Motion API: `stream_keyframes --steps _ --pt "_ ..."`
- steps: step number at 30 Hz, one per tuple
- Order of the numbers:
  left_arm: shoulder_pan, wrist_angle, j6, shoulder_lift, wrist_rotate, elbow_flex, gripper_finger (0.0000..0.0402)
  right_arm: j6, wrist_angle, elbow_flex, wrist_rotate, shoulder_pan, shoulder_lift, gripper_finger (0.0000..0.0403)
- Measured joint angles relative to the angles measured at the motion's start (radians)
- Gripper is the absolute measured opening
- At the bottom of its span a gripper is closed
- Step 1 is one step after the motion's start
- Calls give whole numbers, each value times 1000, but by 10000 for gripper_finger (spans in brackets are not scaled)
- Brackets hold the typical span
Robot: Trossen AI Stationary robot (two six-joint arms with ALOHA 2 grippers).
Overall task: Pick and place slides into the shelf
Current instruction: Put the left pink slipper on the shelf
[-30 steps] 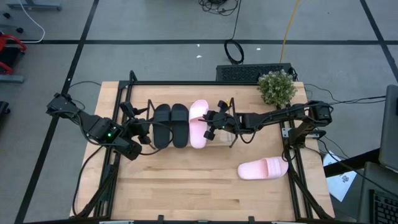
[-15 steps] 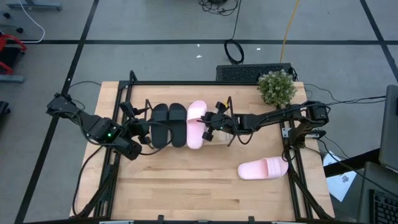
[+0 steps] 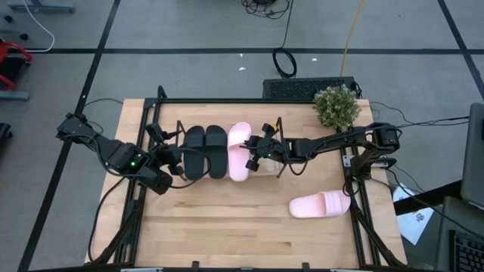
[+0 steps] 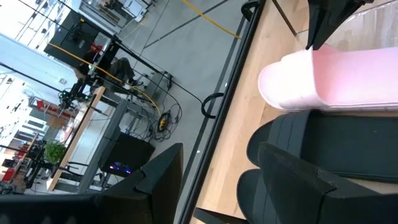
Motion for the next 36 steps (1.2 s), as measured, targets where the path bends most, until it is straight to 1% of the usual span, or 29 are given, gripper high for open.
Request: stream_keyframes --steps 18,29,36 --pt "0 0 0 0 0 0 216 -7 15 -3 2 -13 0 0" --pt "0 0 0 0 0 0 216 11 307 -168 -1 -13 -1 0" --pt "0 6 0 0 0 0 216 5 318 -176 -5 -13 -1 0"
